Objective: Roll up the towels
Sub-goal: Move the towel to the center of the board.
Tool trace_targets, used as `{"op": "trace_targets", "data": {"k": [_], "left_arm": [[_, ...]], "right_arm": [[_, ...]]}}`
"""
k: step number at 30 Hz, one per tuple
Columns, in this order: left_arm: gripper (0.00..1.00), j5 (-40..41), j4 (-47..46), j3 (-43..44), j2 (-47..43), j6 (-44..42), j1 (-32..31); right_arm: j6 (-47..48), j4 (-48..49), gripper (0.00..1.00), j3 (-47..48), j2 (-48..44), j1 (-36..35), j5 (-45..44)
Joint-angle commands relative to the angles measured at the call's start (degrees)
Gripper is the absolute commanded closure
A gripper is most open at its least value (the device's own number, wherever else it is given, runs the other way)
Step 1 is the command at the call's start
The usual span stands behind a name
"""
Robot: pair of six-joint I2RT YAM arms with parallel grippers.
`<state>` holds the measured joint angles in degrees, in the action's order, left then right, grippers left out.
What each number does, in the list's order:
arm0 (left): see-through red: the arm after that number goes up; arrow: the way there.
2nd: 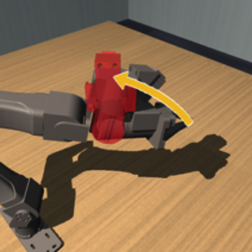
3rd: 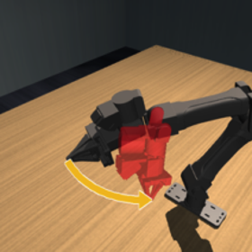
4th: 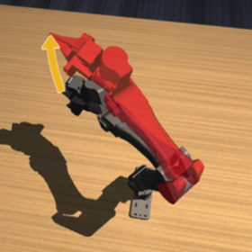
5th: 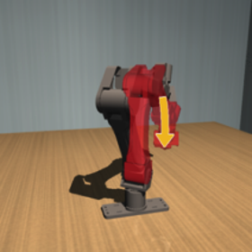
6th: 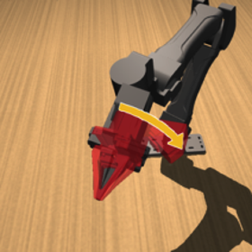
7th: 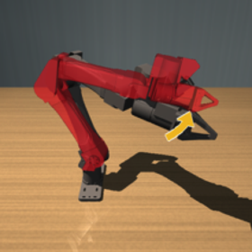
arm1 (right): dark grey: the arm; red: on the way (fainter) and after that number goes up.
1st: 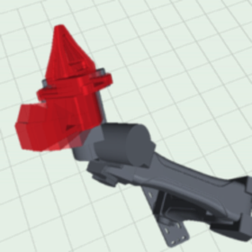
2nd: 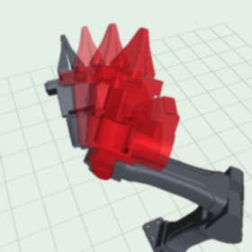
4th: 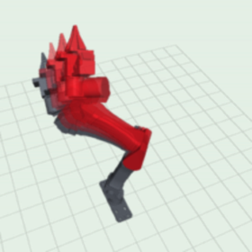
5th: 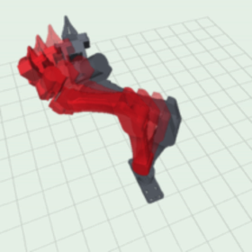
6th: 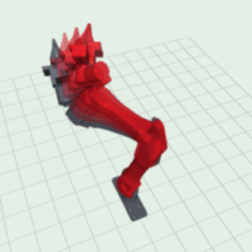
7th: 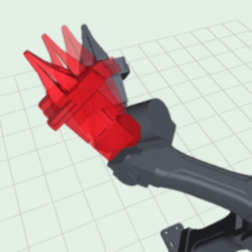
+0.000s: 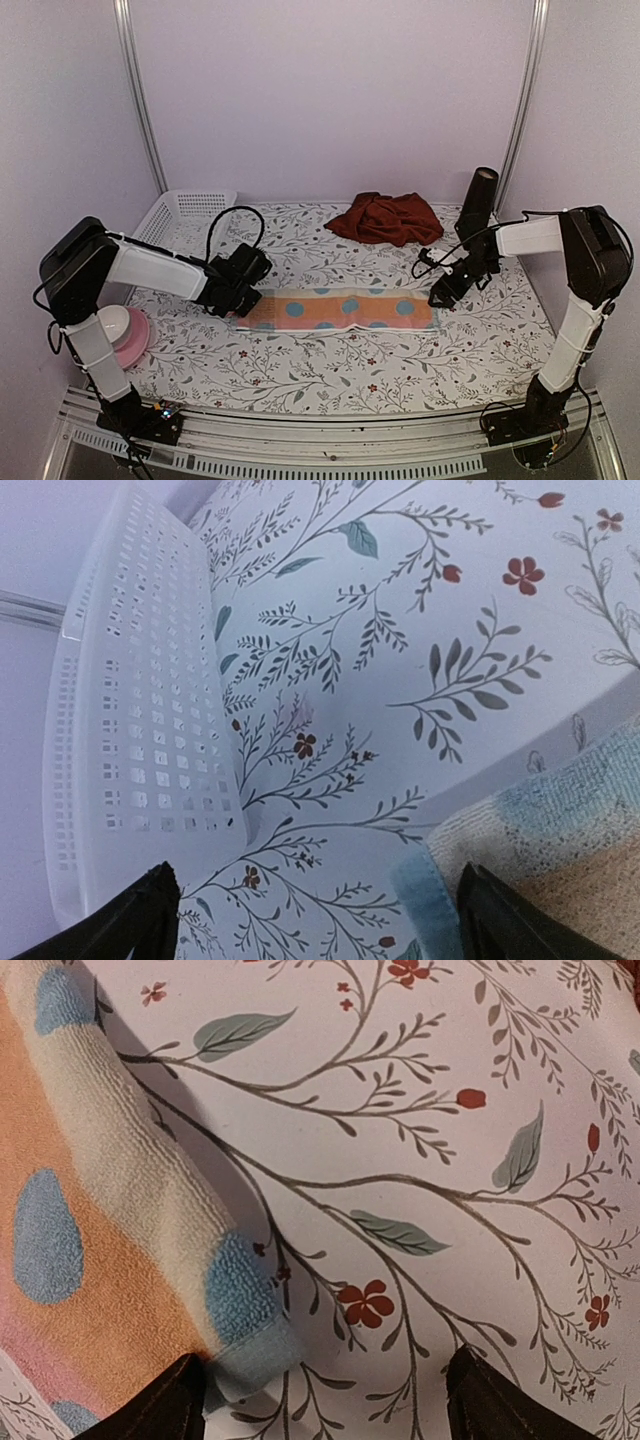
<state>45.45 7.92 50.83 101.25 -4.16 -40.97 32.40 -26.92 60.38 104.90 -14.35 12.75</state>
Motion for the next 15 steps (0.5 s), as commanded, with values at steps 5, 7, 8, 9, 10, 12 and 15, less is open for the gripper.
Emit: {"op": "trace_targets", "data": {"k": [5,7,8,9,10,12,15], "left_arm": [[0.03,5.7,-0.6,-0.2,-0.6,1.0,0.6],[0.03,5.5,-0.5,-0.1,-0.4,1.1,0.6],[0.03,5.4,-0.5,-0.1,-0.5,1.1,0.6],[0.03,5.5,-0.5,-0.2,-0.6,1.1,0.7],[0.03,5.6,-0.6,-0.3,-0.7,1.1,0.6],[0.03,5.7,-0.6,-0.4,-1.0,1.1,0.6],[0.03,5.6,-1.0,-0.5,-1.2,1.1,0.6]], "right_arm": [[1.6,-1.5,0.15,-4.3,2.6,-2.3,-11.6],[1.5,0.2,0.13,-4.9,3.2,-2.1,-16.7],[1.6,1.1,0.13,-5.3,3.5,-2.0,-19.4],[1.7,1.9,0.12,-5.7,3.6,-1.8,-21.3],[1.8,2.4,0.11,-5.8,3.8,-1.4,-22.9],[1.7,2.6,0.10,-5.9,3.9,-0.2,-24.5],[1.4,3.6,0.09,-6.0,3.6,1.8,-28.8]]}}
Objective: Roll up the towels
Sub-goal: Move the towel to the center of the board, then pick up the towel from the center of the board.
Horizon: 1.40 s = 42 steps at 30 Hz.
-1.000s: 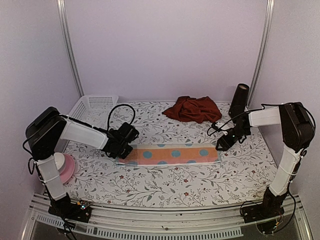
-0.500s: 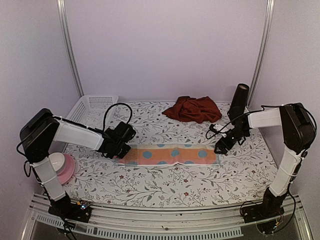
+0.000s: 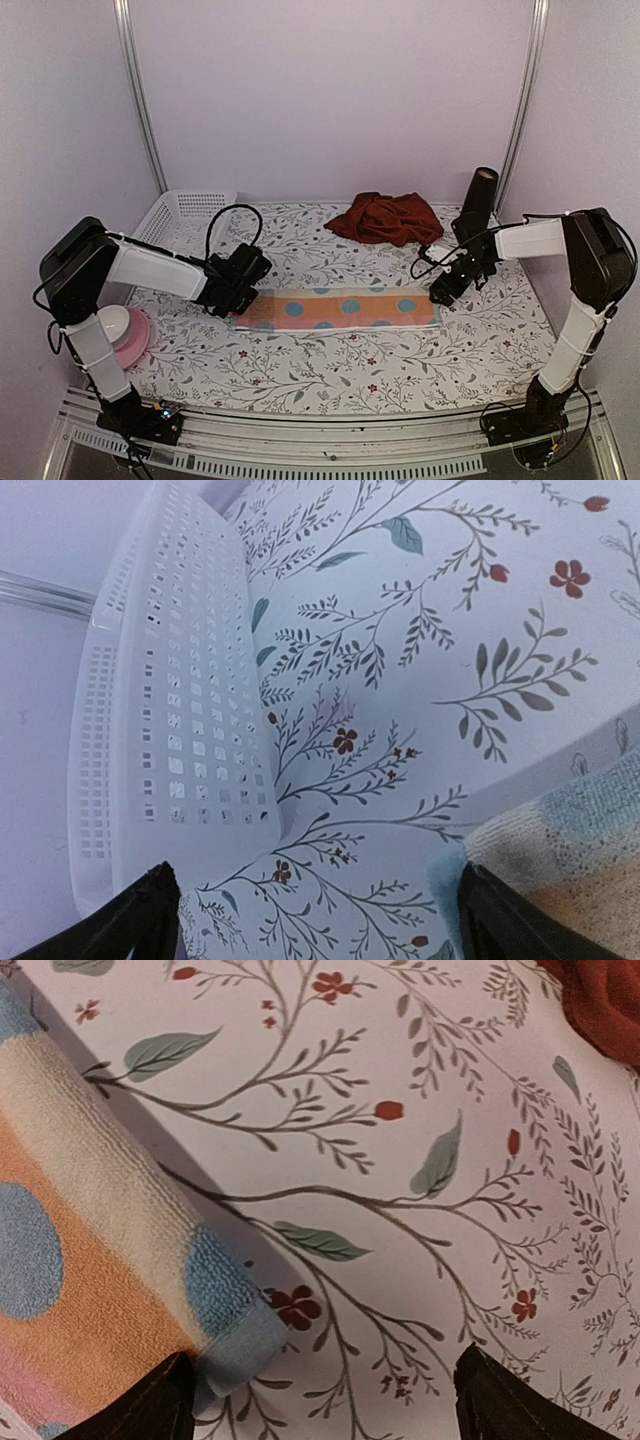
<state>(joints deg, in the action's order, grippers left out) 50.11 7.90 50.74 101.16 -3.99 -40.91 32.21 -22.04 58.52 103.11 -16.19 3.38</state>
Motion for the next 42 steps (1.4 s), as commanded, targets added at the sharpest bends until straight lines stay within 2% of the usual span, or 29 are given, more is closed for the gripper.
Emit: {"op": "trace_targets", "data": {"k": [1,6,11,16,22,25,31,40,42], "left_arm": [[0.03,0.9,-1.0,-0.5,-1.1,0.8,0.6],[0.03,0.6,-1.1,-0.5,-1.1,0.8,0.6],[0.03,0.2,-1.0,-0.4,-1.0,0.8,0.5],[0.03,0.2,-1.0,-0.4,-1.2,0.8,0.5],[0.03,-0.3,-1.1,-0.6,-2.0,1.0,0.5],[0.03,-0.5,-1.2,-0.6,-2.0,0.9,0.4],[0.03,-0.6,-1.2,-0.6,-2.3,0.8,-0.1],[0.03,0.2,-1.4,-0.6,-2.0,0.5,-0.2],[0.03,0.4,-1.4,-0.6,-1.9,0.3,-0.3]], "right_arm": [[1.8,-1.0,0.09,-4.3,5.4,4.4,-20.6],[1.7,-0.1,0.07,-3.8,4.5,8.2,-24.0],[0.3,0.0,0.06,-2.2,3.5,12.2,-23.6],[-2.8,-3.5,0.02,0.0,-2.6,14.6,-12.9],[-6.2,-9.5,0.03,1.0,-6.6,17.0,3.1],[-6.8,-10.1,0.03,-0.3,-8.6,17.7,7.6],[-8.2,-10.6,0.07,-2.3,-9.1,19.7,15.4],[-9.1,-9.7,0.18,-4.2,-4.9,19.8,15.0],[-9.1,-9.4,0.23,-4.4,-4.0,19.8,14.8]]}}
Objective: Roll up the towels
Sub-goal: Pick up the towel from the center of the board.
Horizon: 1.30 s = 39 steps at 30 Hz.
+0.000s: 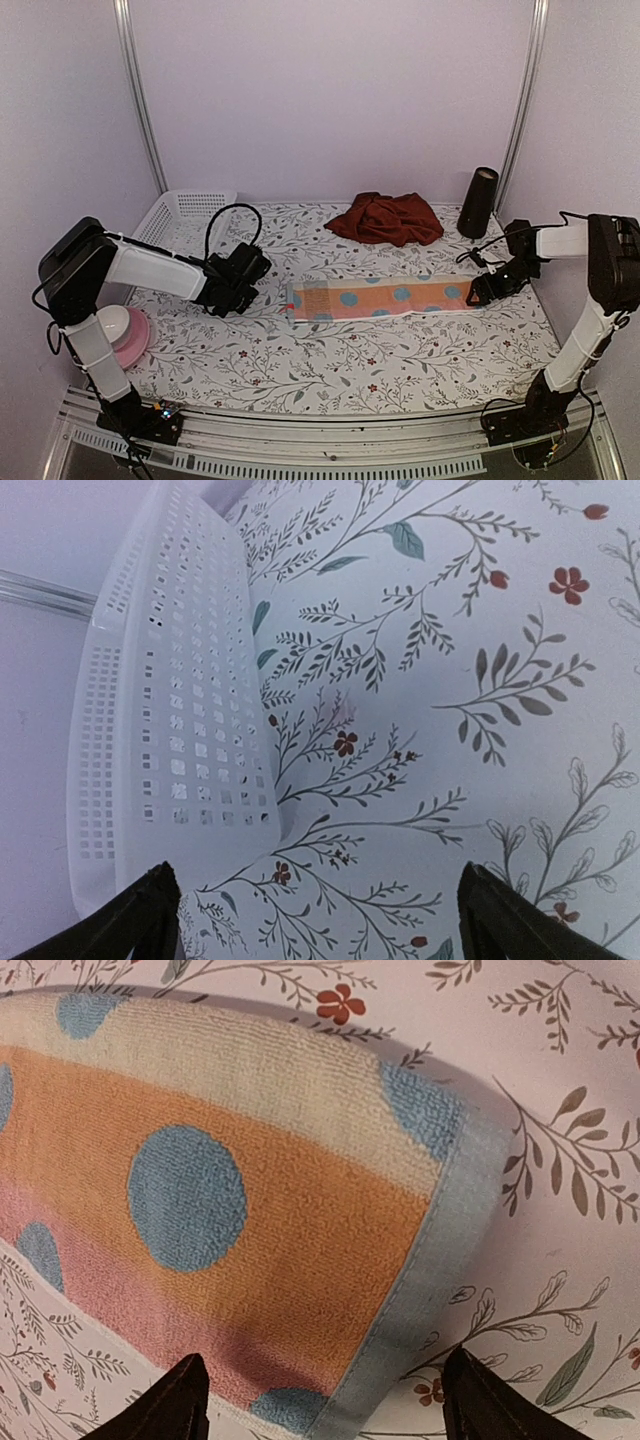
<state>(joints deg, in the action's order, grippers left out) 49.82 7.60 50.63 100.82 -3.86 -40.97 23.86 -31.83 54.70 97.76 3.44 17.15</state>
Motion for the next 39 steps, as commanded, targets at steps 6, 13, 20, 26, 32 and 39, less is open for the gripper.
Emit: {"op": "trace_targets", "data": {"k": [6,13,20,26,32,39], "left_arm": [[0.03,1.2,-1.1,-0.4,-1.4,-0.1,-0.3],[0.03,1.7,-1.1,-0.3,-0.9,-0.3,-0.5],[0.03,2.2,-1.2,-0.1,-0.4,-0.5,-0.7],[0.03,2.3,-1.2,-0.2,-0.4,-0.5,-0.7],[0.03,1.8,-1.4,-0.3,-0.5,-0.5,-0.7],[0.03,0.8,-1.6,-0.2,-0.9,-0.2,-0.8]], "right_arm": [[-1.0,1.3,0.37,-0.9,3.8,0.1,-0.7],[-1.3,1.9,0.57,-0.7,5.4,0.2,-1.2],[-1.2,1.9,0.92,0.0,7.2,0.1,-1.8],[-1.3,1.8,0.98,1.0,6.1,0.3,-2.6],[-1.5,0.8,0.98,3.2,0.6,2.5,-0.4],[0.3,-2.3,0.98,5.8,-4.0,4.2,8.2]]}}
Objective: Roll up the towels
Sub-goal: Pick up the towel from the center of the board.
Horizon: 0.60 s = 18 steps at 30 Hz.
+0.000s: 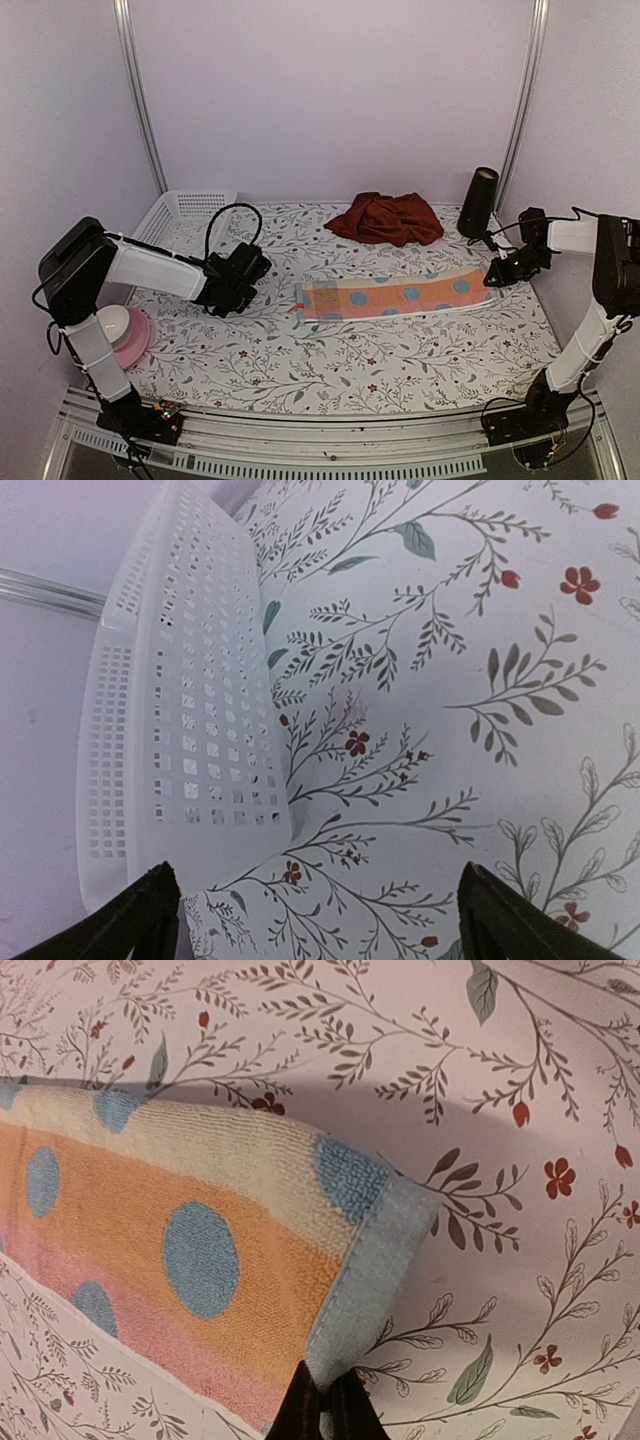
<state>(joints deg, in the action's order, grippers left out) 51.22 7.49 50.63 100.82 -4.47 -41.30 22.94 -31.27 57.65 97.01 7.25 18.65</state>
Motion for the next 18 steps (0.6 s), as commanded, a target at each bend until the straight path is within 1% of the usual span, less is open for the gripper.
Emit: {"op": "trace_targets", "data": {"k": [1,4,10,14,18], "left_arm": [[0.03,-0.7,-1.5,-0.2,-1.0,0.4,-0.4],[0.03,-1.1,-1.5,-0.2,-0.8,0.6,-0.5],[0.03,-2.0,-1.6,0.4,0.1,0.9,-0.5],[0.03,-2.6,-1.0,0.8,0.1,1.6,-0.8],[0.03,-5.6,-0.5,1.1,-1.0,3.0,-0.9]], "right_arm": [[1.8,-4.2,0.98,3.5,-3.5,0.5,9.2],[4.1,-8.3,0.98,5.3,-3.9,0.4,16.2],[7.5,-10.8,0.98,5.8,-3.0,-1.5,20.4],[8.8,-13.1,0.98,7.4,-1.7,-5.6,24.3],[9.1,-15.6,0.98,11.0,0.2,-10.2,27.1]]}}
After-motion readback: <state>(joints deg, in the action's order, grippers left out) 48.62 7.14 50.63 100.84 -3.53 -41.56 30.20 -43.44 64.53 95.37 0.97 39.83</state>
